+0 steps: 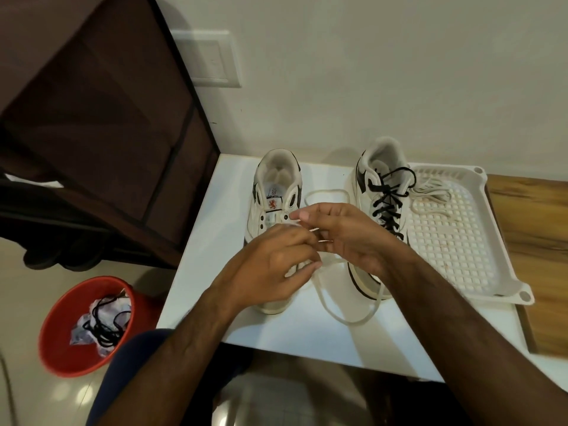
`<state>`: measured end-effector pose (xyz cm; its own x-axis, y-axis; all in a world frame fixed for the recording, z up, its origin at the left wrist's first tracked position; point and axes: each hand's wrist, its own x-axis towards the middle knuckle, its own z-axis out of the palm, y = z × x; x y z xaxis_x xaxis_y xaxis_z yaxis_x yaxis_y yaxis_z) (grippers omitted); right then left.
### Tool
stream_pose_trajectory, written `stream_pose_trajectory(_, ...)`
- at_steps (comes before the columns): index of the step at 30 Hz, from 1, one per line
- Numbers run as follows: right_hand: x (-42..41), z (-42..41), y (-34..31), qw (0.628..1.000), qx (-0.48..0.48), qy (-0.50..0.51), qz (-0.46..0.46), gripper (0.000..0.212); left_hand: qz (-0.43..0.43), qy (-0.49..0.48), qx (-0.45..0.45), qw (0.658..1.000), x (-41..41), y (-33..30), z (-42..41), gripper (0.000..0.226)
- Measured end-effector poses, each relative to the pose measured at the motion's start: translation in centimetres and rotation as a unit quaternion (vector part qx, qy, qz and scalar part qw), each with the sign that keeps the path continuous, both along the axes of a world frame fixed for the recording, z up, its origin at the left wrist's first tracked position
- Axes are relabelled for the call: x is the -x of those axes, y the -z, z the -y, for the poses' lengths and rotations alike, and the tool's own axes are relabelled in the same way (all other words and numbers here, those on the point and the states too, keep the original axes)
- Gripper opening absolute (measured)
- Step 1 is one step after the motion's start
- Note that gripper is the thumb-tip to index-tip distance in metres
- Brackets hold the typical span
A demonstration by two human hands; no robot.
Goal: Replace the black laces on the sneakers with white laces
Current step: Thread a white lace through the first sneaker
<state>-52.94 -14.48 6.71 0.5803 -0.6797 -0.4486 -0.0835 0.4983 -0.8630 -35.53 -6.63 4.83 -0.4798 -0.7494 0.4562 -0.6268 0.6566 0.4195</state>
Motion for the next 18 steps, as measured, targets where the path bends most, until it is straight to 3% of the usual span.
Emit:
stream_pose_trajectory(3,-0.3,0.4,0.5,0.997,0.017,0.069,0.027,0.016,0.022,0.015,0.007,1.0,0.2,0.3,0.0,0.013)
stream_pose_trajectory(6,-0.3,0.7,0.5,0.993,0.022,0.102,0.054,0.024,0.002,0.003,-0.032,0.999,0.0,0.4,0.0,0.013)
stream_pose_trajectory(9,-0.5,0.6,0.5,0.989,0.02,0.115,0.087,0.031,-0.14,-0.034,-0.143,0.979,-0.7,-0.5,0.2,0.015)
stream_pose_trajectory(11,-0.6,0.8,0.4,0.989,0.025,0.12,0.088,0.03,-0.288,-0.081,-0.231,0.926,-1.7,-1.5,0.6,0.016)
stream_pose_trajectory(13,-0.7,0.8,0.4,0.988,0.036,0.126,0.084,0.025,-0.363,-0.181,-0.252,0.878,-3.2,-1.5,1.1,0.011)
stream_pose_trajectory(15,-0.9,0.7,0.4,0.987,0.056,0.129,0.077,0.021,-0.308,-0.311,-0.238,0.867,-4.8,-0.5,1.7,0.004)
stream_pose_trajectory(18,-1.4,0.2,0.2,0.986,0.13,0.1,0.013,0.017,-0.22,-0.388,-0.311,0.839,-6.0,0.9,2.3,0.031)
